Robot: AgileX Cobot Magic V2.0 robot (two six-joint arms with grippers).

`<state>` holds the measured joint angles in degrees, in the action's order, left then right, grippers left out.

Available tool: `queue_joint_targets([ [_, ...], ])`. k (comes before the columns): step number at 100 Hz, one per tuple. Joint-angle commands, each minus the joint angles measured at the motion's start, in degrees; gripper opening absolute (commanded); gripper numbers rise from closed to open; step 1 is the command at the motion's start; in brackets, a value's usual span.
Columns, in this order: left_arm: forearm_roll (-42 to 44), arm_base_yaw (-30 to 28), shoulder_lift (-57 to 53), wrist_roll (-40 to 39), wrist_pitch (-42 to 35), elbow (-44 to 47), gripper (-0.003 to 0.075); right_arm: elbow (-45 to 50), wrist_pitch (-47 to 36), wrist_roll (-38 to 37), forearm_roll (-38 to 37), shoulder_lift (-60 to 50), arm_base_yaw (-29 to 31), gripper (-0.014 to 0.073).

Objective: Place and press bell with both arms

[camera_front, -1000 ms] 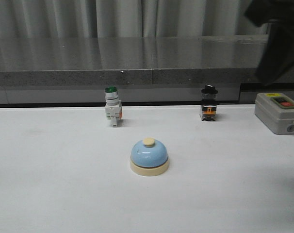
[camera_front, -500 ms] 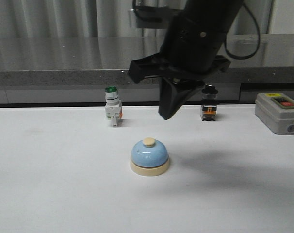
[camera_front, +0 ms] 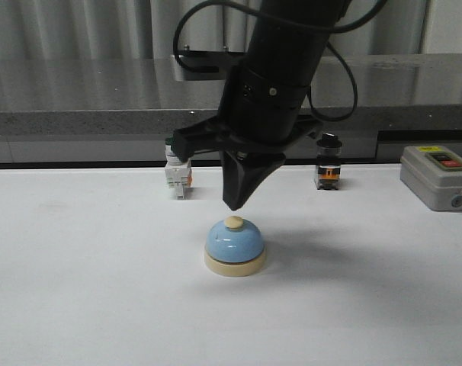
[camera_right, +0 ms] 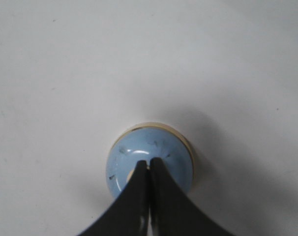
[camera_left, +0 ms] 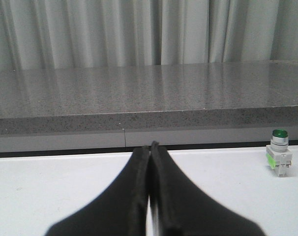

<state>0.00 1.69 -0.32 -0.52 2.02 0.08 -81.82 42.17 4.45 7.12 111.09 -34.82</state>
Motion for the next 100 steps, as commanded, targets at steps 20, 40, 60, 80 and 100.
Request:
queue_joint_targets([
  [20,0.0,-0.2,-1.6,-0.6,-4.7,2.4,-0.002,-1.9,-1.0,-0.1,0.4,-0.5,0.0,-0.006],
  [40,0.0,-0.2,-1.6,-0.6,-4.7,2.4,-0.002,-3.5,0.5,-0.1,0.1,-3.2,0.1,-0.006],
  [60,0.0,-0.2,-1.6,-0.6,-4.7,2.4,-0.002,-3.7,0.0,-0.1,-1.1,-9.4,2.3,-0.006],
  [80,0.0,-0.2,-1.6,-0.6,-4.7,2.4,-0.002,-2.4,0.1,-0.1,-1.1,-17.4,9.2,-0.006],
  [100,0.0,-0.2,-1.6,-0.6,-4.7,2.4,-0.002,5.0,-2.5,-0.1,-1.3,-27.6,18.1,-0.006],
])
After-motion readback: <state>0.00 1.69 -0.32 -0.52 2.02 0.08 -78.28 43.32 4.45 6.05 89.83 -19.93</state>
